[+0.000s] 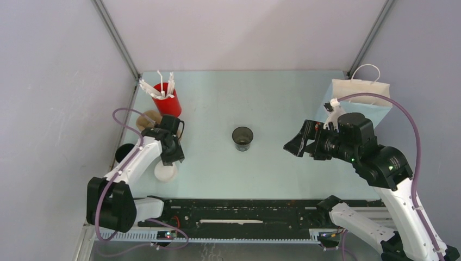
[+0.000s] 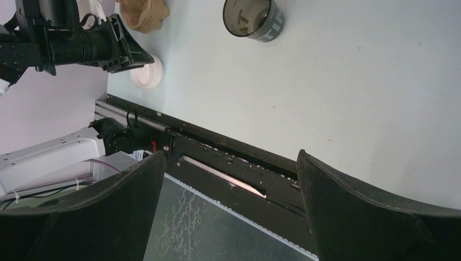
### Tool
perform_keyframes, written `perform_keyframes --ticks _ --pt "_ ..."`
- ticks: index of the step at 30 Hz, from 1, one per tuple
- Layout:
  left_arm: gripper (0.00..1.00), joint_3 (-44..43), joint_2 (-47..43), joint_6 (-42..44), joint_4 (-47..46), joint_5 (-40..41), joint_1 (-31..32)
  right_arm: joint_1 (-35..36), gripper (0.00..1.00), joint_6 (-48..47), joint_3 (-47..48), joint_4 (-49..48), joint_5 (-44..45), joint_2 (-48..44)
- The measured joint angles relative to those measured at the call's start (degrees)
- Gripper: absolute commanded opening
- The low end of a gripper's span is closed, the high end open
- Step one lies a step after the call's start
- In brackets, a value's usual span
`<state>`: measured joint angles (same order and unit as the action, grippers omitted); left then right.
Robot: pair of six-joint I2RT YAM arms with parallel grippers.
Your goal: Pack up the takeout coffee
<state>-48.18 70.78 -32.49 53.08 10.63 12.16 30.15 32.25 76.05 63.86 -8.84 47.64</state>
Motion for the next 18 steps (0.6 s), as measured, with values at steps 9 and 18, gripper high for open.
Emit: perform_keyframes --ticks 9,18 --pt "0.35 1.31 1.75 0.20 -3.13 0.02 0.00 0.02 1.00 0.00 0.00 0.20 0.00 -0.15" --pt "0.18 1.90 2.36 0.50 -3.85 0.17 0.00 0.02 1.00 0.00 0.00 0.24 0.07 -0.17"
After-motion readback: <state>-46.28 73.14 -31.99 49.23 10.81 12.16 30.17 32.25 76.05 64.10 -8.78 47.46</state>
